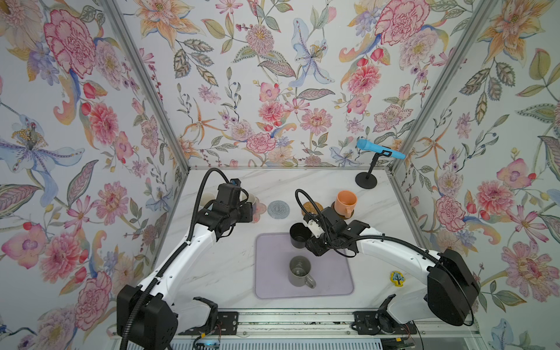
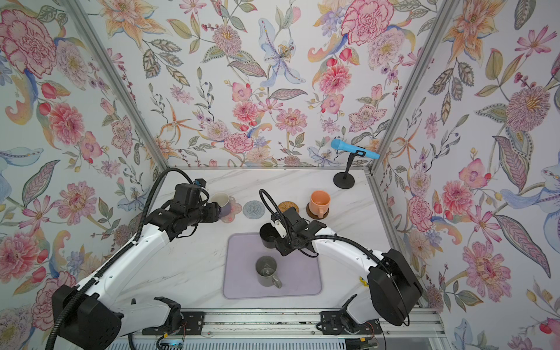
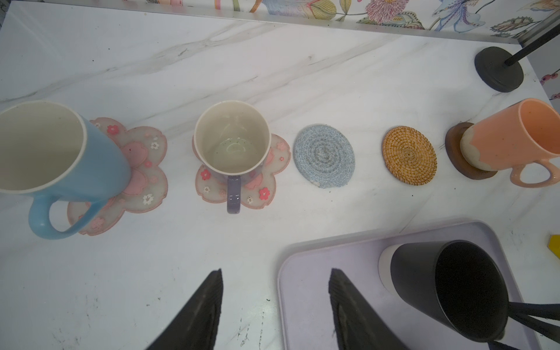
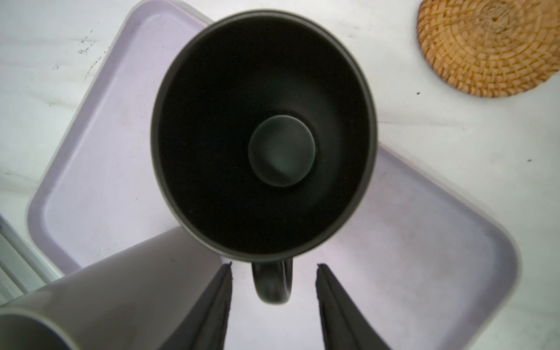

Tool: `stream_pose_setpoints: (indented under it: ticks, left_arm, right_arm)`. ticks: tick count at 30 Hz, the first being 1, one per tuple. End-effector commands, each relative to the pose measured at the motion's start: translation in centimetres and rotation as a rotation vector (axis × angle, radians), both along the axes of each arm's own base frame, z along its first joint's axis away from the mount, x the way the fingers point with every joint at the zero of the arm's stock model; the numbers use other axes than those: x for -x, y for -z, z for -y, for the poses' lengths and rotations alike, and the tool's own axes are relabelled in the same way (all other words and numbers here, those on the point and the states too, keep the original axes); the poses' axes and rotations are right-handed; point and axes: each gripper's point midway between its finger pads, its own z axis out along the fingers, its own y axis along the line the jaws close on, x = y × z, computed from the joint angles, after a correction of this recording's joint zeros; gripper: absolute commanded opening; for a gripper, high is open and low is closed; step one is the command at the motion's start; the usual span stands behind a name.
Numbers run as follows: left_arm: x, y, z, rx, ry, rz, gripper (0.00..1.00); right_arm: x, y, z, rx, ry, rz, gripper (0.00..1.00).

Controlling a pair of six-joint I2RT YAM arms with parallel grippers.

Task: Place cups on coasters
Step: Rotate the cup on the tray, then pick up the cup from the tray.

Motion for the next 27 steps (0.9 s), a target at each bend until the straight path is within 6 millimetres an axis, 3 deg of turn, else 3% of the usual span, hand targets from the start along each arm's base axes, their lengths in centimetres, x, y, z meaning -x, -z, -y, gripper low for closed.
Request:
stream_pose_setpoints:
  ticks: [1,27]
  left_arm:
    - [0.4,-1.0,0.0,-0.008,-0.020,0.010,0.59]
    - [1.7,-2.2,0.2,-0.018,-0.051,0.027,0.58]
  right_arm:
    - [0.6,0.9,0.2,0.019,-0.035,-0.010,0.47]
    - [0.4,3.0,-0.9,0.040,-0.077,0.000,0.24]
